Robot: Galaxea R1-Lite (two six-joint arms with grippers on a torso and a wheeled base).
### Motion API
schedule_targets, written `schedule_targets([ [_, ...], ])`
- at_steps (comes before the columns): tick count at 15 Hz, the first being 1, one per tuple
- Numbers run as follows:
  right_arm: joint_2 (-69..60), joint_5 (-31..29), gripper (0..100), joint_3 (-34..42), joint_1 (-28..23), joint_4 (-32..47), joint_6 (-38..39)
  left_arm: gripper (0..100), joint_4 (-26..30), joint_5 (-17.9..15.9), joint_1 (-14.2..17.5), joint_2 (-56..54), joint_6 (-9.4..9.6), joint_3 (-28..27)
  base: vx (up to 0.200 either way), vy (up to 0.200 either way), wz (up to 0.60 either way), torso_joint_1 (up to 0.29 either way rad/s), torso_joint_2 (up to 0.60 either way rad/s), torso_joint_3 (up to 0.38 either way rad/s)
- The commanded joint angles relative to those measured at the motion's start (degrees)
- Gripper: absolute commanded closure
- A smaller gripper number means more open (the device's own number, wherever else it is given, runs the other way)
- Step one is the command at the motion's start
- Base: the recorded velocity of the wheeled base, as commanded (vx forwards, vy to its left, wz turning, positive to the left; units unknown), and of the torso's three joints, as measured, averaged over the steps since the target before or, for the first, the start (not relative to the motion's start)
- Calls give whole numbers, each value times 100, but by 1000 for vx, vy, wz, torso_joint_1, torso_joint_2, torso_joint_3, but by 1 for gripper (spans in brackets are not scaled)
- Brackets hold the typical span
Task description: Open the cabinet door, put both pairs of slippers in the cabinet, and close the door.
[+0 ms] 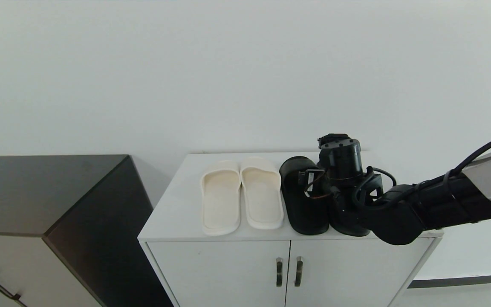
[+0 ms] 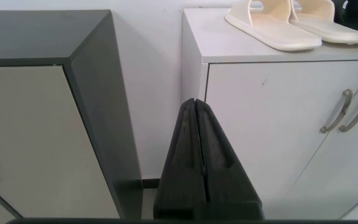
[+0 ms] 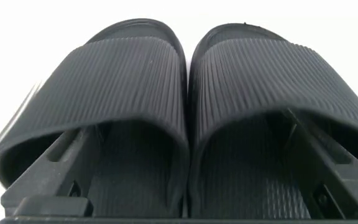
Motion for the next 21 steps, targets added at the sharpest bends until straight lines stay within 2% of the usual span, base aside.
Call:
schedule_targets([
  [1, 47, 12, 0, -49, -31, -3, -34, 100, 0, -1, 1, -1, -1, 0, 0, 0, 0, 0, 0, 0],
  [2, 56, 12, 0, -49, -31, -3, -52, 100, 0, -1, 1, -1, -1, 0, 0, 0, 0, 0, 0, 0],
  [3, 47, 12, 100, -49, -31, -3, -52, 100, 0, -1, 1, -1, -1, 0, 0, 0, 0, 0, 0, 0],
  [9, -5, -93, 100, 4, -22, -3, -61, 100, 0, -1, 1, -1, -1, 0, 0, 0, 0, 0, 0, 0],
  [12, -260, -93, 100, 276, -22, -126, -307, 100, 0, -1, 1, -1, -1, 0, 0, 0, 0, 0, 0, 0],
  [15, -831, 12, 100, 856, 162, -302, -518, 100, 0, -1, 1, -1, -10, 0, 0, 0, 0, 0, 0, 0],
  [16, -1104, 127, 100, 1076, 241, -293, -597, 100, 0, -1, 1, -1, -10, 0, 0, 0, 0, 0, 0, 0],
  [20, -2537, 1296, 100, 2140, 505, -302, -764, 100, 0, -1, 1, -1, 16, 0, 0, 0, 0, 0, 0, 0],
  [21, -2932, 1885, 100, 2500, 681, -267, -737, 100, 0, -10, 1, -1, 16, 0, 0, 0, 0, 0, 0, 0],
])
